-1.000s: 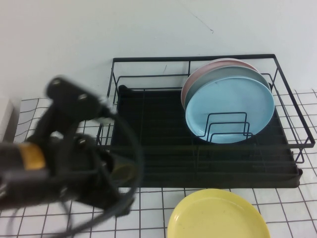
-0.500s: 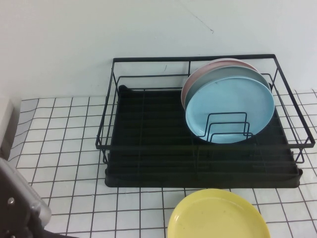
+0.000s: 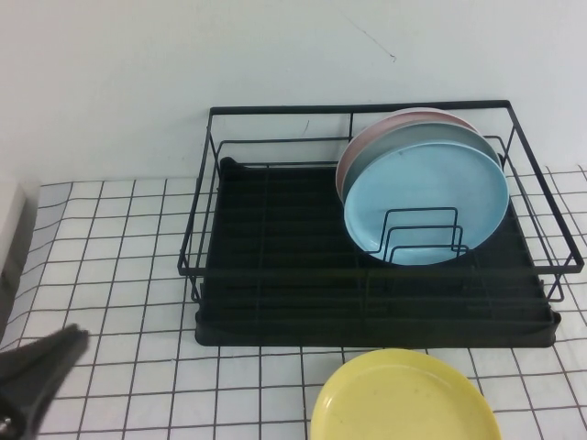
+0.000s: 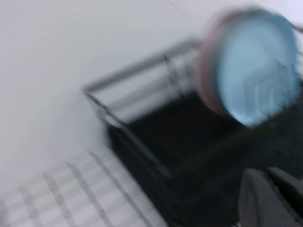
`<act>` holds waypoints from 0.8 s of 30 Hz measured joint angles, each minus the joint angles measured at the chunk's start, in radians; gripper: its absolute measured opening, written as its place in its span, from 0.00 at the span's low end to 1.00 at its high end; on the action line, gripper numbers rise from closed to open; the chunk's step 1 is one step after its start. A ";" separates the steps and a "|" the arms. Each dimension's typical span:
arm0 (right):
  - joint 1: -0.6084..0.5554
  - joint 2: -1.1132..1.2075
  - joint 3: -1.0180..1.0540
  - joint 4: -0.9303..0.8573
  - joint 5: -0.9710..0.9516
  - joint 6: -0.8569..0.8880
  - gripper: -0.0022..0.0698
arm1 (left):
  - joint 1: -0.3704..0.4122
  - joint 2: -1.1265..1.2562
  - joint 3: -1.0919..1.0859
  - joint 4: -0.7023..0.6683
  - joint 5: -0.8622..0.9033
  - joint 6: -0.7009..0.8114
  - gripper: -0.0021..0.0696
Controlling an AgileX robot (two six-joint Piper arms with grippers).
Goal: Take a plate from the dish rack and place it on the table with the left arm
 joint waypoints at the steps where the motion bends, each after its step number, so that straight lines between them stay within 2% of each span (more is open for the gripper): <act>1: 0.000 0.000 0.000 0.000 0.000 0.000 0.03 | 0.035 -0.044 0.044 -0.002 -0.065 0.000 0.03; 5: 0.000 0.000 0.000 0.000 0.000 0.000 0.03 | 0.191 -0.196 0.187 -0.001 -0.205 -0.016 0.03; 8: 0.000 0.000 0.000 0.000 0.000 0.000 0.03 | 0.326 -0.299 0.266 0.000 -0.225 -0.061 0.03; 11: 0.000 0.000 0.000 0.000 0.000 0.000 0.03 | 0.421 -0.383 0.319 0.013 -0.218 -0.101 0.03; 14: 0.000 0.000 0.000 0.000 0.000 0.000 0.03 | 0.470 -0.449 0.367 0.023 -0.204 -0.117 0.03; 18: 0.000 0.000 0.000 0.000 0.000 0.000 0.03 | 0.498 -0.465 0.376 0.032 -0.173 -0.119 0.03; 24: 0.000 0.000 0.000 0.000 0.000 0.000 0.03 | 0.515 -0.467 0.376 0.054 0.007 -0.090 0.03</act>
